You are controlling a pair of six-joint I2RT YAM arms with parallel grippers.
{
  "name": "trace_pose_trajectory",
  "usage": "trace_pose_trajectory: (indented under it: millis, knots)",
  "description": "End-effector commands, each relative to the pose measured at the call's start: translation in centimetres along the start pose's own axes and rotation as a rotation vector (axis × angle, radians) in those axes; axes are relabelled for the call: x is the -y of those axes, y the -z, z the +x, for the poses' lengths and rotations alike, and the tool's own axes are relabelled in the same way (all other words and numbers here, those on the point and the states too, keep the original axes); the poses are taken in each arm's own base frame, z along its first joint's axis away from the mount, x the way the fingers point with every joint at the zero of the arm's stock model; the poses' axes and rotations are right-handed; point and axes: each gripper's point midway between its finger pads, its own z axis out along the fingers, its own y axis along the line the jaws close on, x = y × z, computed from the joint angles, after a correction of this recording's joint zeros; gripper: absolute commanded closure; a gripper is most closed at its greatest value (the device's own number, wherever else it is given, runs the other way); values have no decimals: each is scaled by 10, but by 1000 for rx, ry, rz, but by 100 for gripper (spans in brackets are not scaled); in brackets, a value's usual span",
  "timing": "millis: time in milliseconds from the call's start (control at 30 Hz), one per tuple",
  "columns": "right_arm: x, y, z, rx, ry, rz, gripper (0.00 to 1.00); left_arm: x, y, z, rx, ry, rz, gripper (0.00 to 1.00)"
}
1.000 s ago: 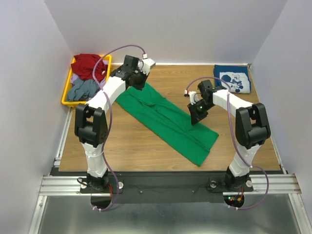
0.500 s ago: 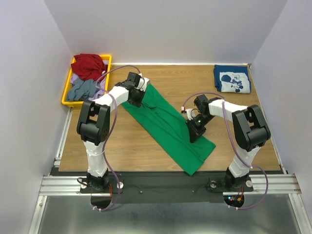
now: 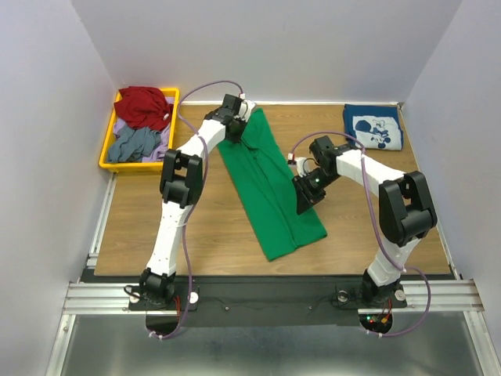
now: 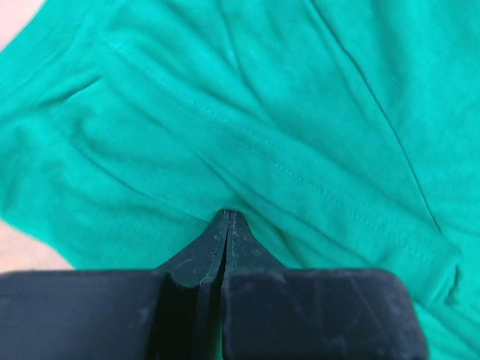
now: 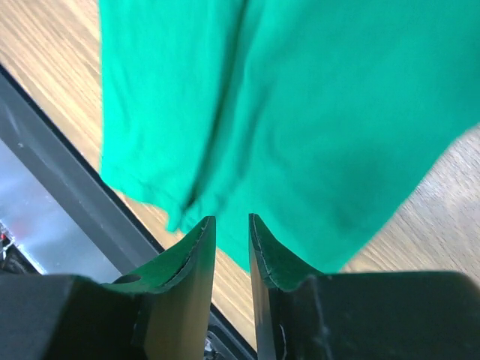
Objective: Fold and stack the t-shirts
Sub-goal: Fold the tshirt
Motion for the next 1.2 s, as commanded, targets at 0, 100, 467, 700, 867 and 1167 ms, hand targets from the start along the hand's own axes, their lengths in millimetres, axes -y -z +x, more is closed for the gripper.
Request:
trace_pose_trajectory:
  millis: [0, 100, 467, 700, 867, 1167]
  knots:
    - [8, 3, -7, 27, 3, 39, 70, -17, 2, -40, 93, -93, -46, 94]
    - [9, -7, -8, 33, -22, 8, 74, -21, 28, -73, 194, -98, -64, 94]
    - [18, -53, 26, -47, -102, -51, 82, 21, 115, -68, 252, 48, 133, 87]
    - [-13, -68, 38, -91, -90, -161, 82, 47, 86, 4, 72, 140, 218, 87]
    - [-42, -57, 24, -44, -53, -261, 77, 48, 66, 20, 19, 139, 200, 88]
    - [-56, -34, -3, 47, 8, -281, 56, 38, 12, 34, -53, 126, 144, 89]
